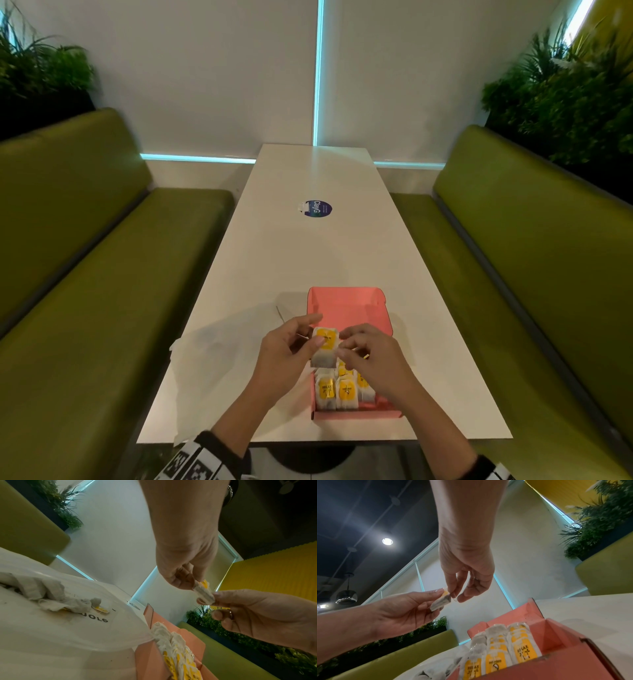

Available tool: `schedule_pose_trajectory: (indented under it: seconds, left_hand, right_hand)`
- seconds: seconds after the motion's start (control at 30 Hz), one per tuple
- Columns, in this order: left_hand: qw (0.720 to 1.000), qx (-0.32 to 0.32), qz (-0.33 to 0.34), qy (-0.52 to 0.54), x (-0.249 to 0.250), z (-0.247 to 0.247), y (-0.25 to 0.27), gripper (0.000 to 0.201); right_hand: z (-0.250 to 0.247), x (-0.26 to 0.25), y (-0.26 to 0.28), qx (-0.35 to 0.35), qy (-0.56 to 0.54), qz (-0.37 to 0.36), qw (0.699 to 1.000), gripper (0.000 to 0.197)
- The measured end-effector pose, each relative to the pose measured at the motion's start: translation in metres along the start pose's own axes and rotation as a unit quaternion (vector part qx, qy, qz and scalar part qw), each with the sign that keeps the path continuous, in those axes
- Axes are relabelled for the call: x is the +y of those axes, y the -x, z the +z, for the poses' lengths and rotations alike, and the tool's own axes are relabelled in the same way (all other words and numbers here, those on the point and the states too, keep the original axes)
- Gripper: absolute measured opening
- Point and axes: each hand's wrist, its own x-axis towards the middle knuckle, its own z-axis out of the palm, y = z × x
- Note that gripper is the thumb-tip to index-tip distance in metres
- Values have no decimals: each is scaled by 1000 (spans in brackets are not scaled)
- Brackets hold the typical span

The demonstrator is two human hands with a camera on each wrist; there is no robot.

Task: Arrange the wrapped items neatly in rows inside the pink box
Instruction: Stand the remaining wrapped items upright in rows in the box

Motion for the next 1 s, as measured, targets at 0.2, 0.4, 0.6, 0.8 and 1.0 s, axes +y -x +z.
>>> schedule_pose_trajectory:
  seconds: [0.2,0.4,0.6,0.8,1.0]
  left_hand:
    - [992,27,80,-91,-2,-4,2,36]
    - [969,73,207,-115,-8,2,4,28]
    - [953,105,266,-103,-6,13,11,25]
    - [973,64,217,-41,-8,12,12,30]
    - [983,24,184,-8,-3,10,11,40]
  right_hand:
    - [-13,-7,3,-48,-78,-3,996,15]
    - [-7,-10,1,-71,8,34,997,28]
    - [7,-7,-3,-17,104,11,994,21]
    - [12,-6,-2,47,28,14,998,18]
    - [9,-6,-1,25,-81,32,996,21]
